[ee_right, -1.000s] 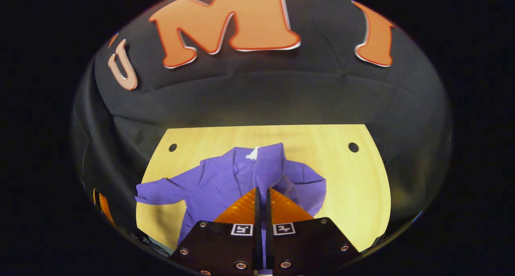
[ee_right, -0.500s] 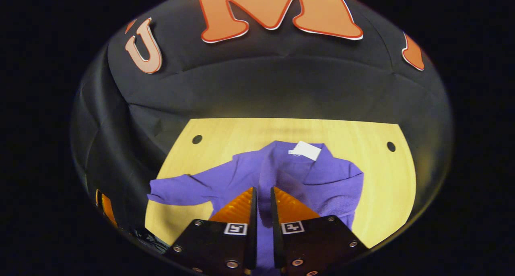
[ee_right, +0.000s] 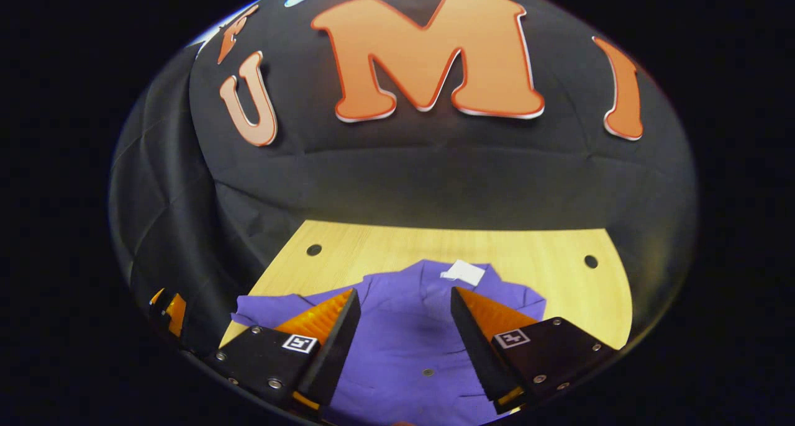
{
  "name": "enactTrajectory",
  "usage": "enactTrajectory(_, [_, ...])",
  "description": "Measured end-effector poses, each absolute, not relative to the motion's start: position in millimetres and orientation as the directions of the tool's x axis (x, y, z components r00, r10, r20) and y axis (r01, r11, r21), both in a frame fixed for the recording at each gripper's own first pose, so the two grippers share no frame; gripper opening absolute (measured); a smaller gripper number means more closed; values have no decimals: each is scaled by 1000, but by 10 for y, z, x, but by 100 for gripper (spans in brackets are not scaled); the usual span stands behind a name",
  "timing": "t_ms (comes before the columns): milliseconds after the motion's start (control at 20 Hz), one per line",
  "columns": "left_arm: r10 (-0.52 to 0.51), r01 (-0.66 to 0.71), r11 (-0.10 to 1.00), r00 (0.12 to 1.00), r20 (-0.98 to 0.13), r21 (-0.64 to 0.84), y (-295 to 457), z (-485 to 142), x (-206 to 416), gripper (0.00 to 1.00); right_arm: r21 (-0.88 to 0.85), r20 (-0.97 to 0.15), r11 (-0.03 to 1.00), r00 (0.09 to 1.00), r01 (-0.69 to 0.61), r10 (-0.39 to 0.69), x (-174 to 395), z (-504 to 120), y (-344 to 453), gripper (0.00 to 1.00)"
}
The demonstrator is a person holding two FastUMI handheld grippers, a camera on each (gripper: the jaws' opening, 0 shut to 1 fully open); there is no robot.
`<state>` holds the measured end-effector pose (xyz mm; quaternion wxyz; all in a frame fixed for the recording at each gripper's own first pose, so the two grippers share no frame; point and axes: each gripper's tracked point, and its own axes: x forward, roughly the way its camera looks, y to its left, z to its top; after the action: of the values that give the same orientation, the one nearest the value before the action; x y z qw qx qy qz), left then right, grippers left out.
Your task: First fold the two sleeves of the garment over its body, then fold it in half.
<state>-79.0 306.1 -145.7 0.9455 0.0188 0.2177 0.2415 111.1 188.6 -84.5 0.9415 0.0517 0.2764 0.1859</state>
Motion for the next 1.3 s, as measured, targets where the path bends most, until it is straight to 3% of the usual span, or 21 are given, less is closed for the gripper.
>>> enactTrajectory(100, [453, -466, 879, 756, -472, 98, 3215, -1602, -711, 98, 182, -445, 938, 826, -295, 346, 1110, -684, 1686, 94])
enactTrajectory(250, [421, -493, 869, 708, -567, 30, 3468, -1859, -587, 98, 148, -378, 955, 877, -258, 296, 1036, -505, 1373, 94])
enactTrajectory(300, [408, -499, 866, 690, -599, 14, 3514, -1963, -581, 99, 129, -361, 960, 890, -248, 279, 995, -459, 1285, 100])
enactTrajectory(350, [392, -504, 864, 667, -634, 4, 3568, -2062, -559, 99, 107, -341, 965, 903, -240, 263, 960, -414, 1189, 94])
enactTrajectory(600, [329, -528, 850, 541, -774, -8, 3811, -2652, -465, 97, 67, -274, 975, 936, -211, 221, 733, -272, 927, 94])
enactTrajectory(1150, [93, -543, 838, 247, -964, -59, 3891, -3782, -402, 98, 73, -281, 993, 954, -91, 108, 230, -323, 531, 94])
enactTrajectory(1200, [81, -534, 843, 233, -969, -59, 3900, -3876, -395, 98, 66, -284, 995, 954, -81, 96, 184, -331, 519, 100])
enactTrajectory(1250, [70, -523, 851, 214, -974, -54, 3927, -3982, -388, 98, 59, -290, 996, 954, -69, 83, 141, -351, 498, 94])
enactTrajectory(1300, [71, -514, 857, 196, -978, -41, 3965, -4076, -391, 97, 56, -300, 997, 951, -60, 74, 93, -377, 500, 94])
